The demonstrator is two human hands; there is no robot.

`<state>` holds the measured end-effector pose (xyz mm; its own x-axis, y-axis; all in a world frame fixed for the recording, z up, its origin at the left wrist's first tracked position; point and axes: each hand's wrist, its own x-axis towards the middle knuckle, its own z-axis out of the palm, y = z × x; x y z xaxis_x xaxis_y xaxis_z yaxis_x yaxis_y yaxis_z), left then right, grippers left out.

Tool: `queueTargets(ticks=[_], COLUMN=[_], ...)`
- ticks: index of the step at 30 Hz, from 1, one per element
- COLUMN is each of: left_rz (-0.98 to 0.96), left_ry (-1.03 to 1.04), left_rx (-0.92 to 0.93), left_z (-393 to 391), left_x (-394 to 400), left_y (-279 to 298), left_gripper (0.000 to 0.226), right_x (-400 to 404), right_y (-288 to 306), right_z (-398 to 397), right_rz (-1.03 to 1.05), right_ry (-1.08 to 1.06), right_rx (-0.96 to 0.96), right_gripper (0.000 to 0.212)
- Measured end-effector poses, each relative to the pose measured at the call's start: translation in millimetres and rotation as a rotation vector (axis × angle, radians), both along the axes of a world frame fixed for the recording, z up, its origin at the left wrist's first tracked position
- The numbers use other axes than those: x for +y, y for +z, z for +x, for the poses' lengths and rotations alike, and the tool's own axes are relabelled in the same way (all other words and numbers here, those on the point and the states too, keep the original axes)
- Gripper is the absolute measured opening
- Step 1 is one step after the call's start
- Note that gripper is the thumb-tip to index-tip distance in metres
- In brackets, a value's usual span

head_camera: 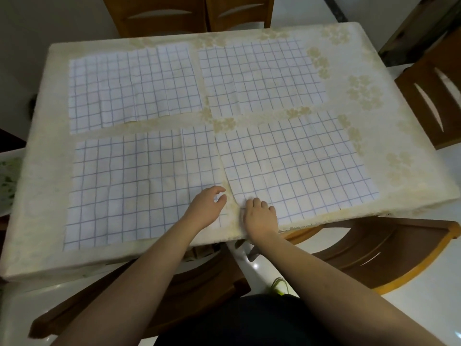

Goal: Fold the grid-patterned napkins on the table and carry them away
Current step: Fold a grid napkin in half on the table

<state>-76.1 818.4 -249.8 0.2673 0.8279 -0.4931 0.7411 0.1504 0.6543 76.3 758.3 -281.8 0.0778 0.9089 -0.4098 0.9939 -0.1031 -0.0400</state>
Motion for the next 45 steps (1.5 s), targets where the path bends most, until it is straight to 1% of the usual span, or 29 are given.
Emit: queueTargets(ticks=[2,5,9,11,14,17,19,21,23,24,25,26,27,29,30,31,35,38,45], left_rz=[-0.005,-0.025,-0.147,-0.204,-0.220,-0.182,-0.164,-0.176,-0.164,-0.149,-0.125,-0.106,-0.099,-0.082,-0.066,-0.050,0.039,0.083,0.144], left_ry=[0.042,0.049,0.109,0.199,0.311,0.308,0.327,0.354,0.342,0.327,0.312,0.299,0.281,0.237,0.206,0.174,0.082,0.015,-0.067], left_rx=[-0.035,-0.112,-0.279,-0.351,-0.364,-0.349,-0.365,-0.405,-0.437,-0.450,-0.451,-0.443,-0.427,-0.400,-0.384,-0.366,-0.302,-0.248,-0.139], left_z=[3,10,22,28,32,35,41,49,59,63,66,69,72,78,82,85,106,127,210], left_x=[2,6,16,24,39,50,55,56,56,55,55,55,55,54,53,51,53,55,53], left_y=[-1,1,5,8,10,16,25,34,43,46,49,51,53,60,63,67,74,76,80], left_gripper=[0.037,0.036,0.039,0.040,0.043,0.043,0.043,0.038,0.030,0.028,0.033,0.040,0.045,0.048,0.049,0.049,0.050,0.052,0.052], right_x=[-3,-11,-24,-30,-36,-40,-42,-46,-49,-49,-49,-48,-47,-44,-43,-43,-46,-49,-54], right_y=[6,13,18,22,31,44,59,71,80,83,85,86,85,87,87,89,98,103,108], right_z=[0,1,2,5,10,15,17,16,13,11,10,11,13,18,21,26,51,75,162], right_rz=[0.032,0.101,0.259,0.334,0.385,0.366,0.354,0.359,0.335,0.311,0.277,0.243,0.220,0.225,0.236,0.243,0.245,0.252,0.206], right_ry=[0.021,0.044,0.040,0.040,0.036,-0.018,-0.087,-0.173,-0.199,-0.195,-0.195,-0.203,-0.212,-0.209,-0.210,-0.221,-0.271,-0.313,-0.458], right_rx=[0.023,0.071,0.126,0.149,0.206,0.252,0.329,0.388,0.326,0.278,0.241,0.219,0.201,0.157,0.135,0.129,0.192,0.240,0.356], right_gripper=[0.034,0.027,0.012,0.011,0.015,0.026,0.035,0.056,0.080,0.087,0.088,0.081,0.070,0.041,0.031,0.028,0.024,0.025,0.031])
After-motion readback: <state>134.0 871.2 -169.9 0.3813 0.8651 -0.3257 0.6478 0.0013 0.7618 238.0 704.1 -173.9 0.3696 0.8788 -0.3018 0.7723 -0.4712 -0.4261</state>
